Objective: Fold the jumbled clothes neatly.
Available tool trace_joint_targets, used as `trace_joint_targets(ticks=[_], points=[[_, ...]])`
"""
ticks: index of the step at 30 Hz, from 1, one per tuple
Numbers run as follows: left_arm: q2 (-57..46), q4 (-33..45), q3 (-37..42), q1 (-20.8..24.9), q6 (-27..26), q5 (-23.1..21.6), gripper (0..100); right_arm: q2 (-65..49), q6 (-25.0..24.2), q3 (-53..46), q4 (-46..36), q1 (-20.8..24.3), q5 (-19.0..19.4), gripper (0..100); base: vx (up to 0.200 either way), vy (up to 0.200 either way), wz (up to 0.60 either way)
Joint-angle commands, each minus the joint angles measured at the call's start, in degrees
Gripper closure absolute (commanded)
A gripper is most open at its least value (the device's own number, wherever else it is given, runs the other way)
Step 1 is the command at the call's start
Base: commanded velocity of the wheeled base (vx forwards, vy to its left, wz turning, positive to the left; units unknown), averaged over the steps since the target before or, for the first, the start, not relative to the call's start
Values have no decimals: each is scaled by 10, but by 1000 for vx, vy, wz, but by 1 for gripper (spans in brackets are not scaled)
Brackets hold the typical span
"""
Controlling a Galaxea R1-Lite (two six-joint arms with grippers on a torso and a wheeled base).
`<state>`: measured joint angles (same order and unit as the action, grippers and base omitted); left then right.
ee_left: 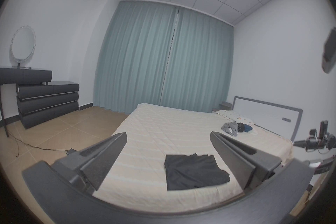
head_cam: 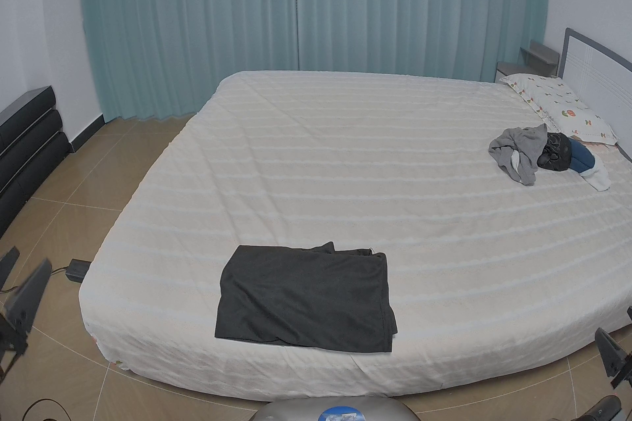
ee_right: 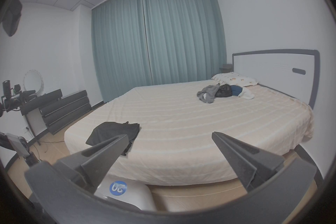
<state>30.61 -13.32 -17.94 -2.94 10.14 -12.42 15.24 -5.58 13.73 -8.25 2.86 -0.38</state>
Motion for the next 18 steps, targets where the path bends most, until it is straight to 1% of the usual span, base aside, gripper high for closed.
trace_joint_targets(ticks=[1, 2, 3, 4, 7, 9, 11, 13, 15, 17, 18], points=[[-234, 146, 18, 67, -39, -16, 0, -152, 28, 31, -81, -30, -11, 0, 0, 0, 0], [-237, 149, 18, 70, -39, -16, 0, -152, 28, 31, -81, -30, -11, 0, 0, 0, 0], [-259, 174, 24, 84, -43, -11, 0, -152, 30, 27, -80, -30, -10, 0, 0, 0, 0], [-262, 181, 27, 82, -48, -9, 0, -152, 31, 25, -79, -30, -10, 0, 0, 0, 0], [-262, 180, 41, 81, -48, -5, 0, -152, 35, 20, -64, -30, -10, 0, 0, 0, 0], [-263, 172, 61, 81, -57, -3, 0, -152, 36, 2, -38, -30, -13, 0, 0, 0, 0], [-263, 139, 80, 80, -73, 6, 0, -152, 42, -21, 5, -30, -22, 0, 0, 0, 0], [-263, 87, 107, 80, -93, 19, 0, -152, 64, -52, 62, -30, -26, 0, 0, 0, 0], [-263, 22, 145, 80, -114, 34, 0, -152, 97, -92, 134, -30, -25, 0, 0, 0, 0], [-263, -30, 178, 80, -133, 58, 0, -152, 130, -136, 208, -30, -21, 0, 0, 0, 0], [-263, -30, 178, 80, -133, 58, 0, -152, 130, -136, 208, -30, -21, 0, 0, 0, 0]])
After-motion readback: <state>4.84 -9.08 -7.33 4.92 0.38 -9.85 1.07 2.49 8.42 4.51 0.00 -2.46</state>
